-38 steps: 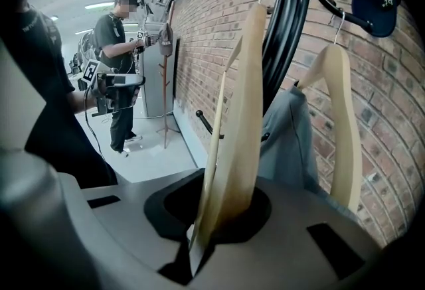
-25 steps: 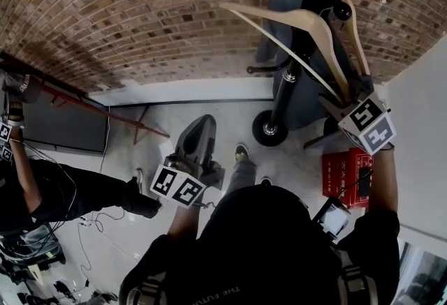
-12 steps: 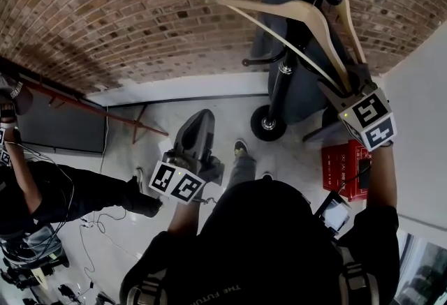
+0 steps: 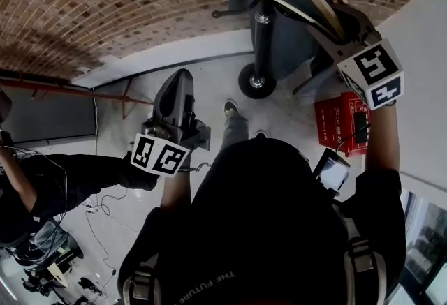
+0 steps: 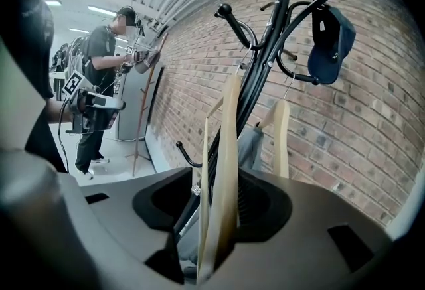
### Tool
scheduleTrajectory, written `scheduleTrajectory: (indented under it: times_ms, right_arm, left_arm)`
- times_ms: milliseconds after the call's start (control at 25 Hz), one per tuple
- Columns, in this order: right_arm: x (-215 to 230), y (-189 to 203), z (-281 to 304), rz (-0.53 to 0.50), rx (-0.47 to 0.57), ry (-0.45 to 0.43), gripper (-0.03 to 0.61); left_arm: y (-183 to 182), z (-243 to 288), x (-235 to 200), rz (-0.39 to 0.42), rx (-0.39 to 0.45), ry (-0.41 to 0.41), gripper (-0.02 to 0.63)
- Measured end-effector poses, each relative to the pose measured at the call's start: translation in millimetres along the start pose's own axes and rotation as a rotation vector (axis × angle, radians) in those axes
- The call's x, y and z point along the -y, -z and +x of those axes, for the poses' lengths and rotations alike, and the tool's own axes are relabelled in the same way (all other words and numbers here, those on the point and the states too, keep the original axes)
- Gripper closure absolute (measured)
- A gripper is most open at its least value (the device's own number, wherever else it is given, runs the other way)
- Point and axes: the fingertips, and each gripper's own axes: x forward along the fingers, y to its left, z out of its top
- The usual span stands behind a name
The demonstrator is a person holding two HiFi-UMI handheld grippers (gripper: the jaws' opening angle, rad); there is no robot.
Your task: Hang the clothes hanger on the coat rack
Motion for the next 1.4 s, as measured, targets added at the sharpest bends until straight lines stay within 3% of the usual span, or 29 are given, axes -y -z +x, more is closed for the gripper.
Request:
scheduleTrajectory:
  times_ms: [560,760,1160,1400]
  right_arm:
    - [-8,-9,-37,-0.060,0.109,0.070,0.399]
    - [-4,-2,-43,-0.103,0.090,0.124,0.400]
    - [-2,0,-58,-0.081,0.154,0.146,0.400]
    - [-4,-12,-80,0.019,0.294,0.229,0.412]
  left_arm:
    - [23,12,19,0.011,-0.039,0.023,0.594]
    - [29,20,24,0.013,-0.055,0.039,0.594]
    - [33,35,33,0.014,-0.063,0.056,0.594]
    - [38,37,34,0.009,-0.075,0.056,0.594]
